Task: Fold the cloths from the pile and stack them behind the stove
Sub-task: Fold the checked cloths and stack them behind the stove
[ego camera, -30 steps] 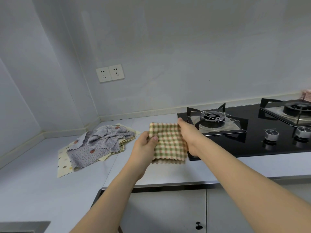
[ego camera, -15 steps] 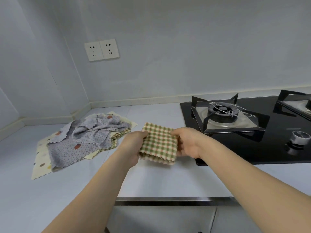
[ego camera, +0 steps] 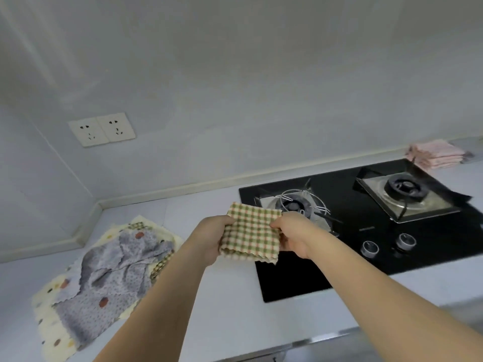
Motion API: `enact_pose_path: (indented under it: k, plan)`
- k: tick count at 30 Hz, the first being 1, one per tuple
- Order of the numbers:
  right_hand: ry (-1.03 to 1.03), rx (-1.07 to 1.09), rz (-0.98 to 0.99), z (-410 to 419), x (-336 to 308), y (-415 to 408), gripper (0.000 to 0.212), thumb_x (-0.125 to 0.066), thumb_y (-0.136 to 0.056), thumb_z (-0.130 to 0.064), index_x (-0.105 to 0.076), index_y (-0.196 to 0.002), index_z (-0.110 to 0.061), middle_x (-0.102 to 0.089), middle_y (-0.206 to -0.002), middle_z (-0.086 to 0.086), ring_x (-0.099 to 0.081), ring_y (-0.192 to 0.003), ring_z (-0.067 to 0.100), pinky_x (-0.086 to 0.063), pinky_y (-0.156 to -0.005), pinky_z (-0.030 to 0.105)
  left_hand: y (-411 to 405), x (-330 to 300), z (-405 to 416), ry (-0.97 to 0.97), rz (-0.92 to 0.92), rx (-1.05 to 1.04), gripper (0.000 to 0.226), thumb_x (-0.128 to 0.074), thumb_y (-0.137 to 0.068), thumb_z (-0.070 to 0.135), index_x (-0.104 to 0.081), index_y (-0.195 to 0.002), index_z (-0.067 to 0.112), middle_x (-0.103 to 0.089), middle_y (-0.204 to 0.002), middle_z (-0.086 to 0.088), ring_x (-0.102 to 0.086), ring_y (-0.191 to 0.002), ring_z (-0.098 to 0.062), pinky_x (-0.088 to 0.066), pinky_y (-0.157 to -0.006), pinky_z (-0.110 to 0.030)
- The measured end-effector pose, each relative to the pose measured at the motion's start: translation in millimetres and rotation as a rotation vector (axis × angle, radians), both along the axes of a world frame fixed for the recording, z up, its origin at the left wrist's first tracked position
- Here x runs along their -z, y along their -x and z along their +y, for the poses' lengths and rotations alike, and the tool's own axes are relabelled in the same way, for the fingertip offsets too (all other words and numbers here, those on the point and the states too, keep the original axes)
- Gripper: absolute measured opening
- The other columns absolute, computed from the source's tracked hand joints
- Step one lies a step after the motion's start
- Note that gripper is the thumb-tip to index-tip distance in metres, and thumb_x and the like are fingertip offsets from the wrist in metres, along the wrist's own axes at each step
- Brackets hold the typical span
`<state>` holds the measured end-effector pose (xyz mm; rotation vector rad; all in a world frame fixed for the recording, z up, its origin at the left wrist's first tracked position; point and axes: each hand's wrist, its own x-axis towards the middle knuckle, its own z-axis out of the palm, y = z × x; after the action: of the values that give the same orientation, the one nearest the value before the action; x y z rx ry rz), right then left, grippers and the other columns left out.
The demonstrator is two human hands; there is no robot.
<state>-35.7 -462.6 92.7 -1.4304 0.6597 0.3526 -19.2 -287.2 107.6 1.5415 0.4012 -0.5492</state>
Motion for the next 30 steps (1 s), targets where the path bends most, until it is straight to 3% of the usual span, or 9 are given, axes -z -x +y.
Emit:
enact_pose_path:
  k: [2, 10, 13, 17, 21, 24, 30]
  plan:
    - [-0.032, 0.068, 0.026, -26, -22, 10, 0.026, -0.042, -0.097, -0.001, -0.054, -0.12, -0.006, -0.067, -0.105, 0.015, -0.067, -0.092, 0.028, -0.056, -0.082, 0.044, 2, -23, -26, 0.006, 0.019, 0.051, 0.018, -0.054, -0.093, 0.011, -0.065, -0.102, 0.0, -0.073, -0.096, -0.013, -0.07, -0.088, -0.027, -0.056, -0.084, -0.042]
    - [-0.1, 0.188, -0.02, -158, -57, 38, 0.018, -0.042, -0.097, -0.001, -0.057, -0.107, -0.005, -0.069, -0.097, 0.012, -0.068, -0.084, 0.023, -0.056, -0.069, 0.037, -2, -62, -161, 0.026, 0.023, 0.23, 0.024, -0.053, -0.095, 0.012, -0.062, -0.112, -0.002, -0.072, -0.104, -0.018, -0.07, -0.095, -0.032, -0.057, -0.084, -0.045]
    - [-0.099, 0.205, -0.043, -219, -58, 44, 0.018, -0.043, -0.097, -0.002, -0.056, -0.109, -0.004, -0.069, -0.098, 0.012, -0.068, -0.084, 0.022, -0.057, -0.071, 0.038, -4, -63, -222, 0.052, 0.024, 0.255, 0.023, -0.053, -0.095, 0.011, -0.061, -0.112, -0.003, -0.072, -0.104, -0.018, -0.071, -0.092, -0.03, -0.058, -0.078, -0.042]
    - [-0.078, 0.228, -0.047, -308, -61, 52, 0.017, -0.043, -0.098, -0.003, -0.055, -0.109, -0.005, -0.068, -0.097, 0.012, -0.067, -0.083, 0.022, -0.057, -0.071, 0.039, -1, -60, -313, 0.063, 0.014, 0.262, 0.024, -0.052, -0.096, 0.01, -0.06, -0.115, -0.003, -0.071, -0.106, -0.018, -0.069, -0.097, -0.031, -0.056, -0.086, -0.044]
    - [-0.071, 0.256, -0.03, -385, -70, 55, 0.016, -0.042, -0.098, -0.003, -0.057, -0.103, -0.006, -0.067, -0.095, 0.011, -0.065, -0.083, 0.022, -0.055, -0.068, 0.038, 3, -59, -390, 0.063, 0.048, 0.295, 0.025, -0.053, -0.096, 0.01, -0.058, -0.118, -0.002, -0.072, -0.094, -0.013, -0.07, -0.078, -0.023, -0.059, -0.071, -0.038]
    - [-0.074, 0.283, -0.029, -428, -73, 51, 0.017, -0.04, -0.098, -0.003, -0.057, -0.101, -0.006, -0.067, -0.093, 0.012, -0.065, -0.08, 0.022, -0.054, -0.063, 0.037, -8, -60, -434, 0.062, 0.056, 0.322, 0.026, -0.053, -0.096, 0.011, -0.059, -0.117, -0.002, -0.072, -0.092, -0.012, -0.07, -0.08, -0.023, -0.058, -0.078, -0.04]
    - [-0.091, 0.37, -0.011, -511, -61, 38, 0.014, -0.041, -0.099, -0.003, -0.054, -0.098, -0.004, -0.065, -0.091, 0.012, -0.064, -0.078, 0.021, -0.053, -0.062, 0.035, -32, -54, -525, 0.101, 0.063, 0.37, 0.022, -0.053, -0.096, 0.009, -0.061, -0.113, -0.002, -0.072, -0.094, -0.013, -0.071, -0.082, -0.024, -0.058, -0.072, -0.037]
